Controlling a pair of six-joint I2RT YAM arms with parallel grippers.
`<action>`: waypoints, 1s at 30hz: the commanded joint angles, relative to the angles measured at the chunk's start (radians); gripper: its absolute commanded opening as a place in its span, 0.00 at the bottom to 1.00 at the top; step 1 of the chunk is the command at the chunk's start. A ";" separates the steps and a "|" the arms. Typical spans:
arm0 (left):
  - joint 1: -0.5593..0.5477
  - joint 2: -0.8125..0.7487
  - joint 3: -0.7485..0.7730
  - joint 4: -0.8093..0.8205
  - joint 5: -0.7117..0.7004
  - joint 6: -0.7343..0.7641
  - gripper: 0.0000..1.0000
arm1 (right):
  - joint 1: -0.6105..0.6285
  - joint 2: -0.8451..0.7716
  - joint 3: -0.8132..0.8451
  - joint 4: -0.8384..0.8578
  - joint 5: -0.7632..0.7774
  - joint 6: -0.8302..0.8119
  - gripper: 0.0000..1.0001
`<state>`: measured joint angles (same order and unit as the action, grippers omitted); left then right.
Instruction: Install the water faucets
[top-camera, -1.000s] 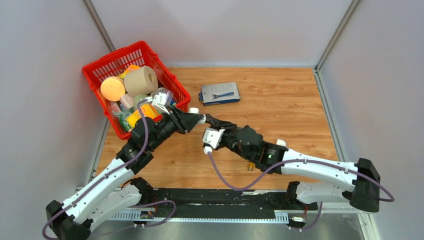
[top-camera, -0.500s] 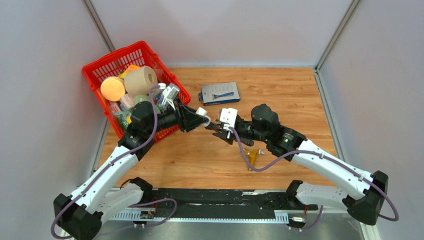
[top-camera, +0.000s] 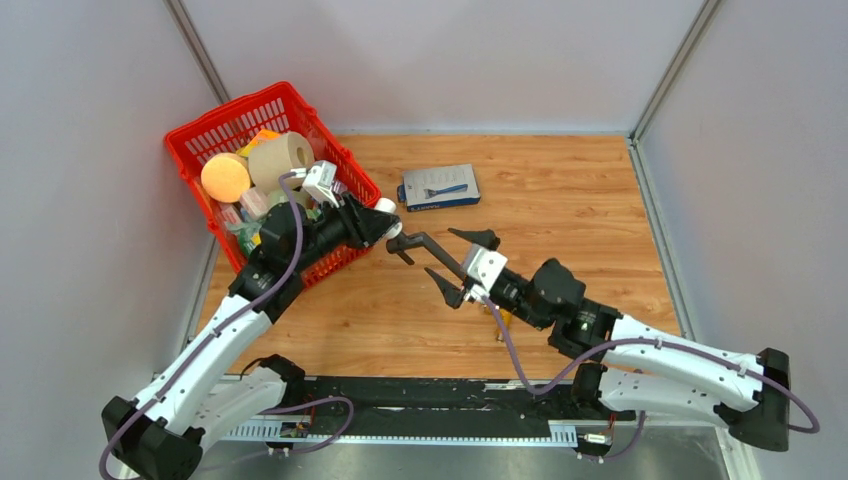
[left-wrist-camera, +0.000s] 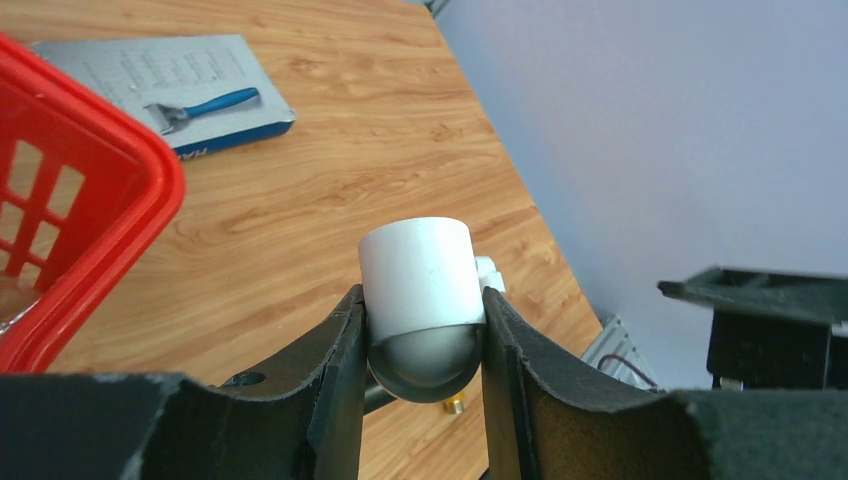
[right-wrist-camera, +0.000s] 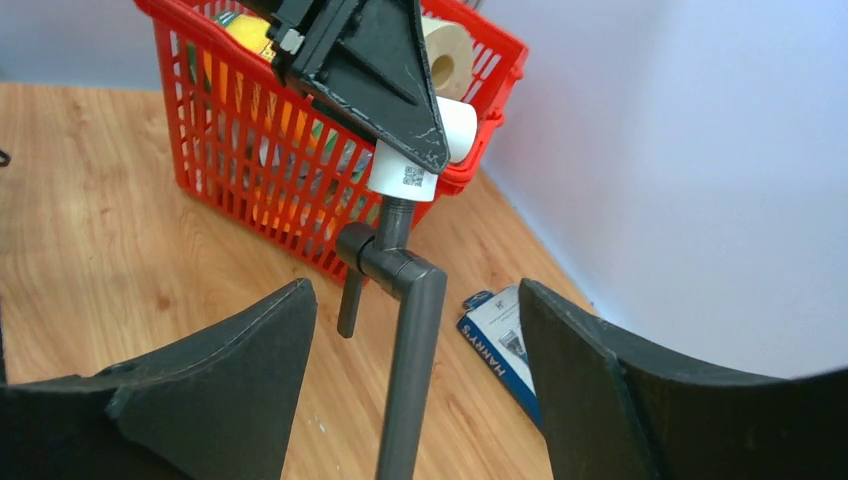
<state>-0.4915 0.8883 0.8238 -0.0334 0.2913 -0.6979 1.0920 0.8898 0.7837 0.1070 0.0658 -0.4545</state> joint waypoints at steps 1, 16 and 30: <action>0.005 -0.058 0.074 0.049 -0.107 -0.097 0.00 | 0.165 -0.020 -0.159 0.391 0.369 -0.143 0.78; 0.004 -0.097 0.078 0.053 -0.075 -0.178 0.00 | 0.256 0.388 -0.250 1.062 0.801 -0.550 0.70; 0.005 -0.089 0.118 0.049 0.141 -0.048 0.00 | 0.117 0.241 -0.140 0.554 0.412 -0.229 0.00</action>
<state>-0.4889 0.8040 0.8558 -0.0864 0.2932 -0.8238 1.2774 1.2701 0.5541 0.9211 0.7250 -0.8761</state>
